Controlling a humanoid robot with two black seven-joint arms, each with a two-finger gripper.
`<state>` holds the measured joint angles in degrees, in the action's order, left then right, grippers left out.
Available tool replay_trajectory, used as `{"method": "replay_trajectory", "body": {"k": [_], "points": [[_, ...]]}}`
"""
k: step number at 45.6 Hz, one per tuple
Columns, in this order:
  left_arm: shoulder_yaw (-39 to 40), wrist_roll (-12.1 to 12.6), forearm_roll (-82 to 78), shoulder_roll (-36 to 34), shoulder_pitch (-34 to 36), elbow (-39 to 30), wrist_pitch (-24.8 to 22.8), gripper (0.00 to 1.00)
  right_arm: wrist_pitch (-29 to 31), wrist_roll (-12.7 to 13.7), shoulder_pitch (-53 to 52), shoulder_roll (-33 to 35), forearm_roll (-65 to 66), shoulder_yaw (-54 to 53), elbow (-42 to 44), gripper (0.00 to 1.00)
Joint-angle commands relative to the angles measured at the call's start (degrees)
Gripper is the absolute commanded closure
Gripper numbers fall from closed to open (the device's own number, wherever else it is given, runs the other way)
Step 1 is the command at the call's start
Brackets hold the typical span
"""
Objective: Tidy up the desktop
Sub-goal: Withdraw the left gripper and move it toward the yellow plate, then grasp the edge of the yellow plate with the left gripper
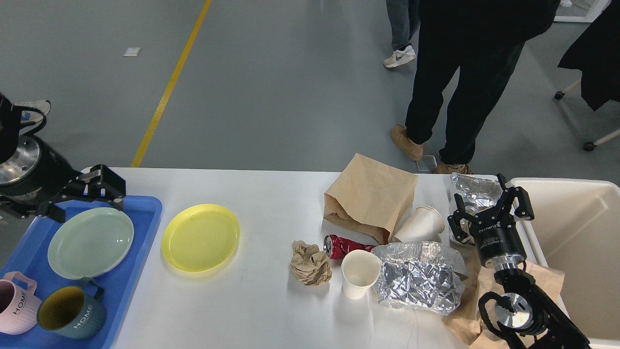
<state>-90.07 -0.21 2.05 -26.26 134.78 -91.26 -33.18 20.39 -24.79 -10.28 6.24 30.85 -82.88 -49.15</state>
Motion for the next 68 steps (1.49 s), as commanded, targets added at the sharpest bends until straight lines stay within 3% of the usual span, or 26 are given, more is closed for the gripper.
{"method": "replay_trajectory", "body": {"k": [1,5,12,29,38,44,55,60,68], "points": [[2.7,-0.1,7.5,6.3,6.2,-1.3,-4.3,0.05,0.0,0.0,0.0,0.0,0.0,0.0,0.0,0.0],[6.4,0.0,11.4,12.7,9.6,-3.3,-4.3,0.06,0.0,0.0,0.0,0.0,0.0,0.0,0.0,0.0],[9.3,0.1,16.9,17.6,10.6,-4.6,-4.1,0.06,0.0,0.0,0.0,0.0,0.0,0.0,0.1,0.0],[5.5,-0.4,17.8,16.2,6.7,-4.1,-3.7,0.04,0.0,0.0,0.0,0.0,0.0,0.0,0.0,0.0],[3.5,-0.7,18.6,13.4,-3.8,-0.7,-0.1,0.04,0.0,0.0,0.0,0.0,0.0,0.0,0.0,0.0],[4.3,-1.8,25.3,13.0,-14.4,3.6,3.4,0.05,0.0,0.0,0.0,0.0,0.0,0.0,0.0,0.0],[5.4,-1.8,38.6,10.8,-31.7,10.0,14.8,0.05,0.0,0.0,0.0,0.0,0.0,0.0,0.0,0.0],[9.8,-1.7,42.1,9.6,-39.5,14.8,18.1,0.05,0.0,0.0,0.0,0.0,0.0,0.0,0.0,0.0],[18.4,-1.6,41.9,9.5,-51.6,22.7,28.9,0.05,0.0,0.0,0.0,0.0,0.0,0.0,0.0,0.0]]}}
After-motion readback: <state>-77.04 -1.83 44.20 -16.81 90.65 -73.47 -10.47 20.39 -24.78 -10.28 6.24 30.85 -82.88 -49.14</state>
